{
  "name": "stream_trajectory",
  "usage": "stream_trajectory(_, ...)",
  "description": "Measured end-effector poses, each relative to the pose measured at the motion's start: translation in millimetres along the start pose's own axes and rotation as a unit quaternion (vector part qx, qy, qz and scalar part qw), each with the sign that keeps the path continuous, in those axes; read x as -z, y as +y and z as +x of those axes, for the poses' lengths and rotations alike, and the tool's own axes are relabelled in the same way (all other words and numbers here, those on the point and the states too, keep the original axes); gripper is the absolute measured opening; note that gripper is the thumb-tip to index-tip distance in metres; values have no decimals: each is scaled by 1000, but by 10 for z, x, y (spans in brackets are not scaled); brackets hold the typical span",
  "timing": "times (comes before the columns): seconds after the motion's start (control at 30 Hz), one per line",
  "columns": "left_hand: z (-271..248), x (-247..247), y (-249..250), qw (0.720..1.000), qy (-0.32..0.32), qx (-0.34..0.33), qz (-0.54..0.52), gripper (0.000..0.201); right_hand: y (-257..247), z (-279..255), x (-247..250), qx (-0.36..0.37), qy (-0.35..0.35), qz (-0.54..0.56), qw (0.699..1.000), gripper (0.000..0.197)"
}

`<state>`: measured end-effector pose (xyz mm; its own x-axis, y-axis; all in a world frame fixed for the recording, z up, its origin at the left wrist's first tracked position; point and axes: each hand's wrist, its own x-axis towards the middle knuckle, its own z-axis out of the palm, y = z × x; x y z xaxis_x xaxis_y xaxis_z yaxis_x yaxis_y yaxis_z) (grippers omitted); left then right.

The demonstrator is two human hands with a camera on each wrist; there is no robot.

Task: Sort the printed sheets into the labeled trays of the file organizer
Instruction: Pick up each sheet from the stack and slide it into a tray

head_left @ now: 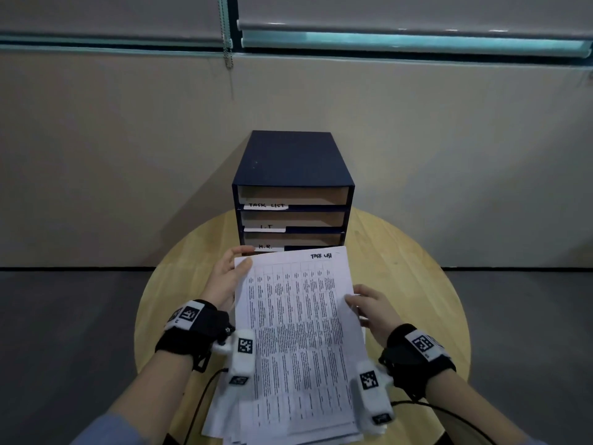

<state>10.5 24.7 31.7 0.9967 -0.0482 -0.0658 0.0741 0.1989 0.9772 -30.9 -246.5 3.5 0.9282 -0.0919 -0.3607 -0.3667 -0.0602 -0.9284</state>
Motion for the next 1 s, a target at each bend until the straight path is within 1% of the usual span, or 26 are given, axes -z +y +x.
stream_trajectory(0.07,-10,-10,47,1000,11,2,-4,20,-27,-46,-4,13,-9,14,1000,20)
stream_trajectory(0.2,-38,-68,125,1000,11,2,9,20,-48,-132,30,24,-22,34,999,23)
stream_trajectory(0.23,-40,-71,133,1000,13,2,12,20,-50,-153,43,21,-30,40,999,18)
stream_trajectory(0.3,-20,-73,142,1000,20,3,24,20,-35,-212,58,2,-73,35,997,4)
stream_trajectory(0.37,6,-82,160,1000,20,-1,21,20,33,-250,74,-26,-127,-6,992,26)
stream_trajectory(0.4,-10,-109,212,999,34,1,22,19,45,-284,67,-33,-138,-22,990,32)
stream_trajectory(0.47,4,-125,273,997,69,-1,20,16,-37,-327,66,-25,-111,-22,993,33)
stream_trajectory(0.5,17,-124,291,997,73,10,10,21,-124,-315,73,-14,-92,-9,996,30)
stream_trajectory(0.53,30,-116,308,997,69,34,10,35,-238,-296,77,-2,-79,5,997,27)
stream_trajectory(0.57,47,-96,317,996,60,65,20,54,-340,-230,91,-1,-70,9,998,25)
stream_trajectory(0.6,56,-68,320,994,39,93,38,65,-451,-163,88,7,-59,12,998,23)
stream_trajectory(0.63,41,-64,342,993,17,109,52,63,-555,-93,86,6,-51,14,999,22)
stream_trajectory(0.7,-28,-83,397,989,-14,121,83,40,-771,79,55,-11,-36,14,999,21)
stream_trajectory(0.73,-59,-94,406,987,-33,128,95,35,-865,174,48,-12,-27,-1,1000,20)
stream_trajectory(0.83,-164,-73,453,973,-121,163,110,31,-1031,681,106,-3,7,-63,998,11)
stream_trajectory(0.87,-176,-55,457,967,-147,179,106,29,-1040,905,164,-3,3,-61,998,10)
stream_trajectory(0.9,-181,-51,472,964,-157,191,100,26,-1098,997,178,-9,3,-58,998,12)
stream_trajectory(0.93,-161,-51,479,965,-150,195,88,22,-1201,930,140,-19,0,-57,998,13)
stream_trajectory(1.0,-63,-81,474,975,-112,185,56,21,-1335,690,44,-31,4,-52,998,8)
